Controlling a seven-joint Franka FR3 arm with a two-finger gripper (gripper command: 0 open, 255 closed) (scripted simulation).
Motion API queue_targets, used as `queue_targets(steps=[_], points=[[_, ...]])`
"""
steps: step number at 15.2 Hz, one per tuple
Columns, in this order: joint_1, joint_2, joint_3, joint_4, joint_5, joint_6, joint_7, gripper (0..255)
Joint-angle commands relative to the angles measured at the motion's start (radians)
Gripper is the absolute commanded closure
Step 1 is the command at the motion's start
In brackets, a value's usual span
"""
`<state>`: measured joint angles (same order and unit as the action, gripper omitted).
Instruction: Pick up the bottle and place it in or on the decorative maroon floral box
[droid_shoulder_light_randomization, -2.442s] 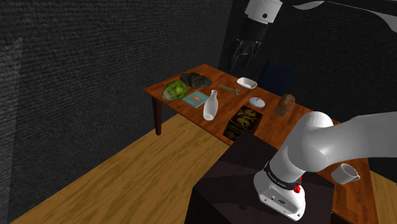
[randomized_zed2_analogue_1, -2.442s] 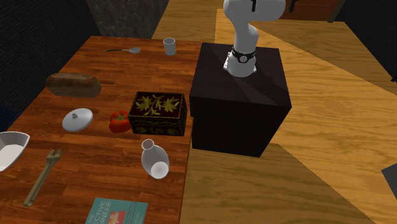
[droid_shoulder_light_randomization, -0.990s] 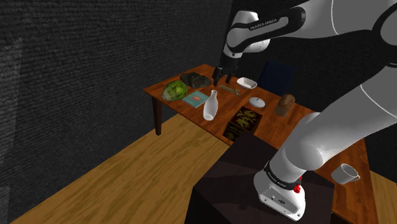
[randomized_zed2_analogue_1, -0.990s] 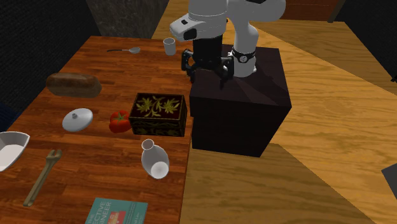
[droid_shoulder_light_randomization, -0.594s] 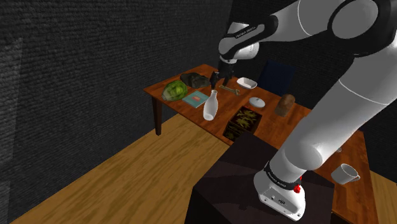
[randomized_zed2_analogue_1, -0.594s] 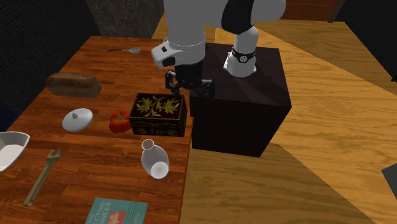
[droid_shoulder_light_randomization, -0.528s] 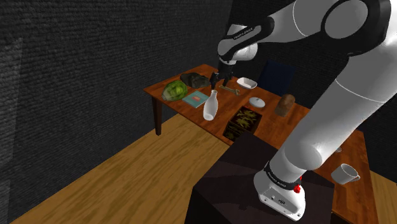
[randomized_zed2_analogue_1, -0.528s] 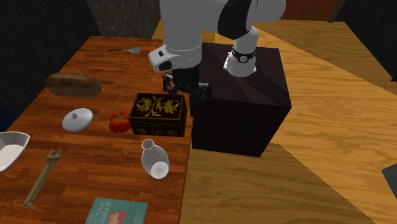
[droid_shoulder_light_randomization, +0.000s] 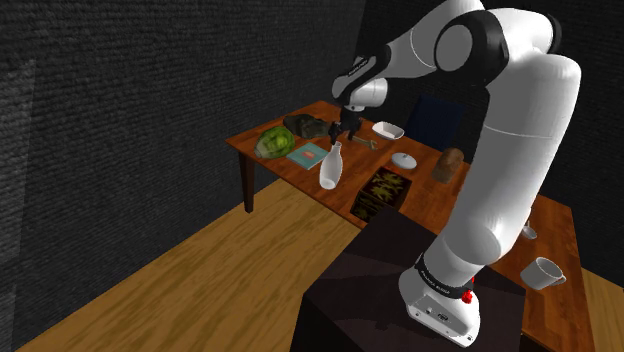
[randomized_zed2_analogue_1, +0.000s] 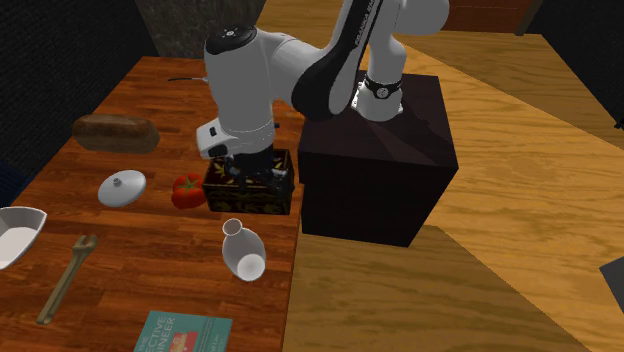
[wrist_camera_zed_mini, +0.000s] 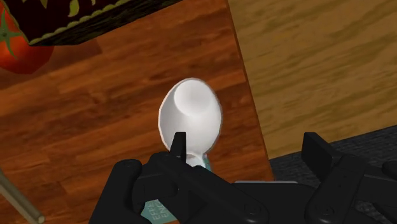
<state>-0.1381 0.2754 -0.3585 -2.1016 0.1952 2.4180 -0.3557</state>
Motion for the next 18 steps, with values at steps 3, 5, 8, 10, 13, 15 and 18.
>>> queue_targets(steps=[3, 5, 8, 10, 13, 15, 18], points=[[-0.051, 0.151, 0.015, 0.126, 0.058, 0.015, -0.048, 0], [-0.08, 0.226, 0.025, 0.195, 0.081, 0.017, -0.066, 0], [-0.098, 0.28, 0.037, 0.23, 0.098, 0.034, -0.078, 0], [-0.103, 0.301, 0.044, 0.234, 0.107, 0.051, -0.084, 0], [-0.111, 0.333, 0.055, 0.241, 0.12, 0.075, -0.092, 0], [-0.113, 0.339, 0.057, 0.243, 0.122, 0.08, -0.094, 0], [-0.113, 0.339, 0.057, 0.243, 0.122, 0.08, -0.094, 0]])
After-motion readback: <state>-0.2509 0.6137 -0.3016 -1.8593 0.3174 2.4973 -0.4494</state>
